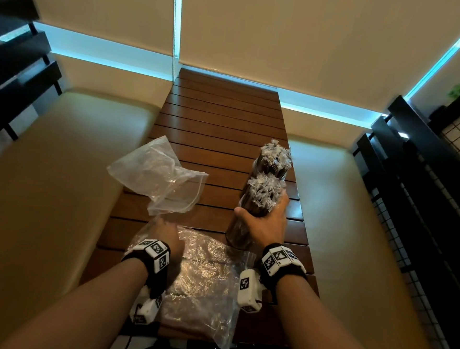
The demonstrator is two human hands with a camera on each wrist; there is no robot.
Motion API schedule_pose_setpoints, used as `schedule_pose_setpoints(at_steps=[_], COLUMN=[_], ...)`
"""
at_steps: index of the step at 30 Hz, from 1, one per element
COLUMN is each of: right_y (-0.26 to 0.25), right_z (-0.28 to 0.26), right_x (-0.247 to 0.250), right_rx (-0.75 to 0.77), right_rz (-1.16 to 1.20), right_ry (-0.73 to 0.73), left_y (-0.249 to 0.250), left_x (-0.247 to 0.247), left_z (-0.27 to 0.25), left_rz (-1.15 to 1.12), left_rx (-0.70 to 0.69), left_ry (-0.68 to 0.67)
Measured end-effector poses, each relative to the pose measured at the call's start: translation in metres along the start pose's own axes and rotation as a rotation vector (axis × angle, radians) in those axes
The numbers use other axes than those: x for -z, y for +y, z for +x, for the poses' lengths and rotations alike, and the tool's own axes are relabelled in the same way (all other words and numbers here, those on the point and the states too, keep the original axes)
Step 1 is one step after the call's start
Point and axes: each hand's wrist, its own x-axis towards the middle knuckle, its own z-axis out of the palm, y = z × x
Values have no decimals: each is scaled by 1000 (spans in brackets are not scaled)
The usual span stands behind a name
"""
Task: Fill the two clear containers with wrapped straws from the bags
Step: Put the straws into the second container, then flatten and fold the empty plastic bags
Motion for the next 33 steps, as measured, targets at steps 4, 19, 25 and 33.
schedule_pose_setpoints(at_steps=[4, 19, 25, 33], right_y=[-21, 8, 25, -84], right_z=[-2, -71, -83, -37], right_x=[7, -79, -72, -60], right_rx=[103, 125, -27, 227], right_rz=[-136, -664, -558, 118], right_ry=[145, -961, -730, -345], left_y=[-15, -68, -34, 14], left_x=[7, -2, 37, 179], left_z=[4, -10, -27, -68], left_rz=[-70, -221, -158, -109], left_rx=[108, 315, -33, -405], left_ry=[49, -129, -156, 295])
